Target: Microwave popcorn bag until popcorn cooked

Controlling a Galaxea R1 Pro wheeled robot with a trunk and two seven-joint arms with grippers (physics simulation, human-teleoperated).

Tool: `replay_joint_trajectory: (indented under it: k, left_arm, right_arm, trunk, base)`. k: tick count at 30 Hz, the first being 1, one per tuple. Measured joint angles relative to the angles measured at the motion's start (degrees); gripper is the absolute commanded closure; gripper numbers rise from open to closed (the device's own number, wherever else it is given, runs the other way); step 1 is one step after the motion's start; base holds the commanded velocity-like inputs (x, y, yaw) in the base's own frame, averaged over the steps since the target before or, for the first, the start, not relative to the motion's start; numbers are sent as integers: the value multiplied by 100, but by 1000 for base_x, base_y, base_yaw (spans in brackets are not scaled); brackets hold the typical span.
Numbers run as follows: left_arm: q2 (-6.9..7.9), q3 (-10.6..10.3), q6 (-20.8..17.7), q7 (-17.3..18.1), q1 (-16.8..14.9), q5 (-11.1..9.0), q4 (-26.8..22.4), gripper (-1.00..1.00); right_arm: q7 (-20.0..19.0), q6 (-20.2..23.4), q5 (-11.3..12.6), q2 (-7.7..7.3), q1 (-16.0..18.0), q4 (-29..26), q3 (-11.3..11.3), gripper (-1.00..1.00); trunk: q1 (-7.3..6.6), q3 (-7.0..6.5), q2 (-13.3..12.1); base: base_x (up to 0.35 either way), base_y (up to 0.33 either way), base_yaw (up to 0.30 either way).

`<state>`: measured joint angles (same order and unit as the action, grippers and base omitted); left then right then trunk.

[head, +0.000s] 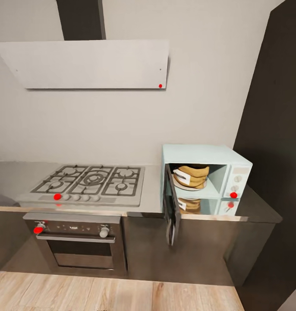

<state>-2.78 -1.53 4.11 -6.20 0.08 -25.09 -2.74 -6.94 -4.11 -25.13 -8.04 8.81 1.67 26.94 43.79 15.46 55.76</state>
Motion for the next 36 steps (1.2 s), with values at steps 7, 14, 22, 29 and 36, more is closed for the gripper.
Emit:
replay_joint_trajectory:
  k: [7, 14, 22, 29, 36]
  left_arm:
    - [2, 6, -10, 0, 0, -18, 0, -100]
    - [228, -2, -126, -19, -6, 222, -1244, -100]
    - [518, 16, -2121, -28, -36, 795, -5052, -100]
    - [55, -8, -3330, 477, -2303, 804, -6665, -100]
    - [-235, -9, -2854, 1833, -2711, 807, -7044, -100]
  right_arm:
    - [0, 4, -18, -13, 0, 0, -5, -100]
    - [0, -4, -10, -5, 0, 0, 0, -100]
    - [-1, -11, -17, -18, 0, 0, 0, -100]
    - [-1, -15, -27, -18, 0, 0, 3, -100]
    - [-1, -7, -43, -15, 0, 0, 0, -100]
  trunk:
    - [0, 0, 0]
    - [0, -2, -1]
    - [0, -2, -1]
    - [0, -3, -2]
    - [0, -1, -1]
  base:
    - [0, 0, 11]
    - [0, 0, 0]
    - [0, 0, 0]
    - [0, 0, 0]
    - [0, 0, 0]
